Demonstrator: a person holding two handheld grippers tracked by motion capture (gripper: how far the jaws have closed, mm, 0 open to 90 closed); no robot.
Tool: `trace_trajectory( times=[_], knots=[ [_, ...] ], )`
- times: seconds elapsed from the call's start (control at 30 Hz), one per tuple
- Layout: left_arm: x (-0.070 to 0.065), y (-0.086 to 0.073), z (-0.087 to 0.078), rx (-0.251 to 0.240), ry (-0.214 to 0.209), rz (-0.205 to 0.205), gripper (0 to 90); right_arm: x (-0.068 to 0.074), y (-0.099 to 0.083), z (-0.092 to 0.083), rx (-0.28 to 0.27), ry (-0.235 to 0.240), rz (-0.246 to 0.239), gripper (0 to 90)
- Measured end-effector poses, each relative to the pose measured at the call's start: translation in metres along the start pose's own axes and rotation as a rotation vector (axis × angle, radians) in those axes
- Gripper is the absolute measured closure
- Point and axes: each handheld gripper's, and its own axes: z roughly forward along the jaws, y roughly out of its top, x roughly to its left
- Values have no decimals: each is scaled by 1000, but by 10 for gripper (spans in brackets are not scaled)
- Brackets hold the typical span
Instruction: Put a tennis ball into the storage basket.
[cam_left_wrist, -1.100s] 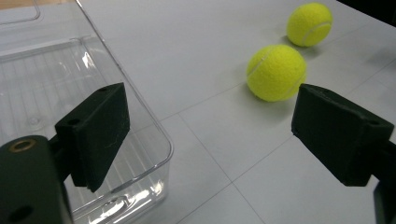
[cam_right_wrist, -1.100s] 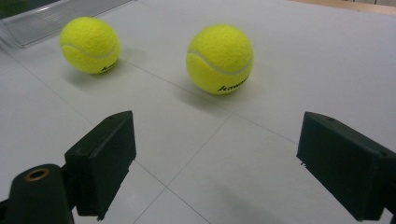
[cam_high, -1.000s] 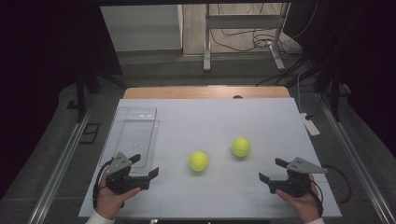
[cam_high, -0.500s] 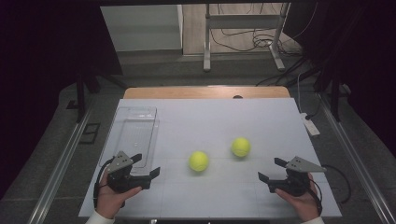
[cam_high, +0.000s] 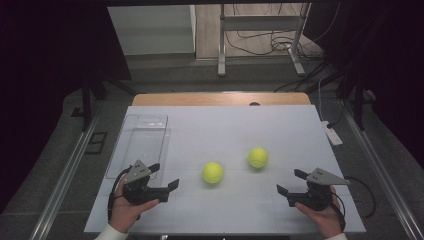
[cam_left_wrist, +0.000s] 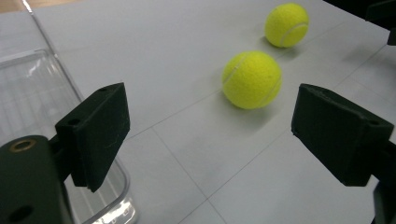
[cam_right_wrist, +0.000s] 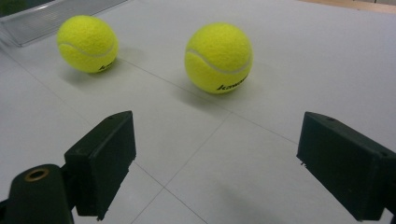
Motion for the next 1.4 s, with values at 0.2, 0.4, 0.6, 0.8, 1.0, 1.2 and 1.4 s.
trace_trajectory(
  times=[0.2,0.4,0.6,0.8,1.0,1.2,1.4],
  knots=[
    [-1,4,2,5,6,4,125,0,0,1,-1,4,-1,116],
    [-1,8,6,37,-5,18,111,-1,0,1,0,3,-1,116],
    [0,11,10,62,-20,5,98,-2,-1,2,7,-2,0,116],
    [-1,15,15,67,-60,0,99,-2,-2,2,10,-2,-1,116],
    [-2,19,18,68,-77,5,96,-3,-2,4,11,-5,0,116],
    [-3,26,24,73,-88,16,97,-3,-2,4,12,-2,2,116],
    [-7,31,29,79,-105,31,97,-4,-2,4,11,-8,7,112]
  ],
)
